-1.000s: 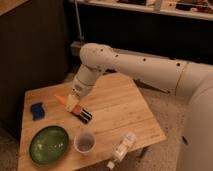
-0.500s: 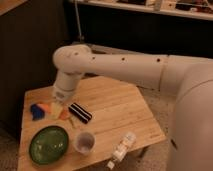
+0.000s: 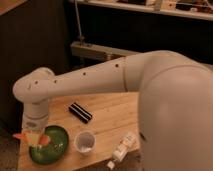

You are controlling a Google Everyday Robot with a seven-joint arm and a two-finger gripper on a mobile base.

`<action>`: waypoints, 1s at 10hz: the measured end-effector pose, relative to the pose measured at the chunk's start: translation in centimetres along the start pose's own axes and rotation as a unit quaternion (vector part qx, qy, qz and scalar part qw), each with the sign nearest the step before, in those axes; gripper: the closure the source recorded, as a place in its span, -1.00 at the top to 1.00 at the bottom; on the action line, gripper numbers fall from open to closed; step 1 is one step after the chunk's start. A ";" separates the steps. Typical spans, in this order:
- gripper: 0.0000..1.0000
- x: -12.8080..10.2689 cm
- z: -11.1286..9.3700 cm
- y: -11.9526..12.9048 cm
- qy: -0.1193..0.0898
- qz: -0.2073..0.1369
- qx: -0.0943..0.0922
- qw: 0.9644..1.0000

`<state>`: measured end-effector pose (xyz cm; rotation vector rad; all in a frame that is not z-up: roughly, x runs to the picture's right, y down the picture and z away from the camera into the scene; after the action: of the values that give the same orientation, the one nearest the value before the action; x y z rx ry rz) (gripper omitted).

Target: Place the pepper in the ceramic bowl

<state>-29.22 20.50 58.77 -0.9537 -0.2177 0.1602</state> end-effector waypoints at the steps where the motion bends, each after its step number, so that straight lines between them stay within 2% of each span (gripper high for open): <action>1: -0.37 -0.1 2.0 0.0 0.012 -0.004 -0.005 1.000; 3: 0.03 -0.7 6.0 -0.2 0.037 -0.009 -0.021 0.999; 4: 0.27 -0.8 7.3 -0.8 0.042 -0.003 -0.027 0.999; 5: 0.46 -0.8 7.8 -1.5 0.044 0.003 -0.028 0.999; 6: 0.56 -0.9 7.7 -2.0 0.048 0.007 -0.025 0.999; 8: 0.60 -0.7 6.1 -3.4 0.044 0.020 -0.024 0.999; 10: 0.60 -0.1 3.6 -4.1 0.011 0.026 -0.037 0.999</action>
<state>-30.03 20.95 64.15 -1.0352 -0.1799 0.1906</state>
